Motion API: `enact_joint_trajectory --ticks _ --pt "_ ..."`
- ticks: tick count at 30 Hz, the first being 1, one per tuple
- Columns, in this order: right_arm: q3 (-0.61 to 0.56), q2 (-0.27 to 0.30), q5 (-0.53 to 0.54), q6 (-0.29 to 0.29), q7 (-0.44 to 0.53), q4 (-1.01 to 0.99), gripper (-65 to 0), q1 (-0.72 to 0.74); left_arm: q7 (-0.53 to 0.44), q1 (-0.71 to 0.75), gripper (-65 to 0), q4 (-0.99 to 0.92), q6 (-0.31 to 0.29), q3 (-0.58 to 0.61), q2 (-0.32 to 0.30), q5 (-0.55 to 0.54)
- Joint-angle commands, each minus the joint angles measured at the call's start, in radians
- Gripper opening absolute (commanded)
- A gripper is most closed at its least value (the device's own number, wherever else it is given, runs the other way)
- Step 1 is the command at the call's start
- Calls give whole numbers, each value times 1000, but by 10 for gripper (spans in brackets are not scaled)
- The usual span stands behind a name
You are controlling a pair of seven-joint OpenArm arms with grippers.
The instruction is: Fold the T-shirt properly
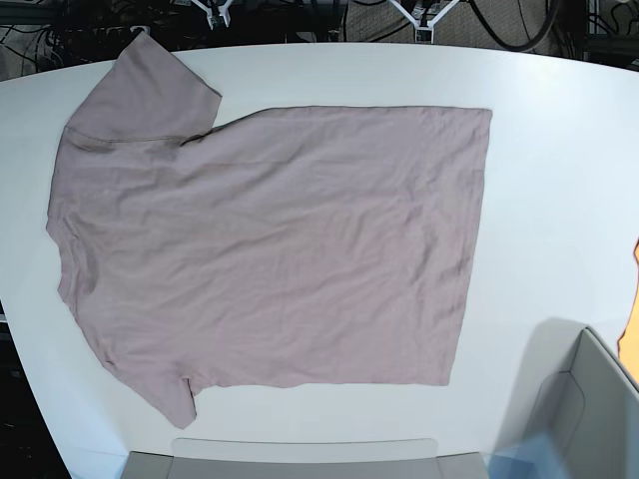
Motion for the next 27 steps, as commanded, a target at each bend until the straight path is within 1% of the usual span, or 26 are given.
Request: enact_joint_trajectory --ticks 1,8,18,21,27 --pt "0 4 -1 2 6 2 -648 -4 -7 6 -649 4 7 -3 -3 -5" --pt "0 4 -1 2 8 43 -648 -18 -8 3 -649 8 7 -3 -3 -5" --pt "1 12 2 2 6 45 -648 -18 -8 5 -649 9 7 0 -3 -5" --pt "3 12 4 2 6 45 -648 -18 -8 5 -649 9 7 -2 -26 -5" --pt "4 27 4 2 6 45 -648 -18 -8 5 -649 11 7 -2 -48 -5"
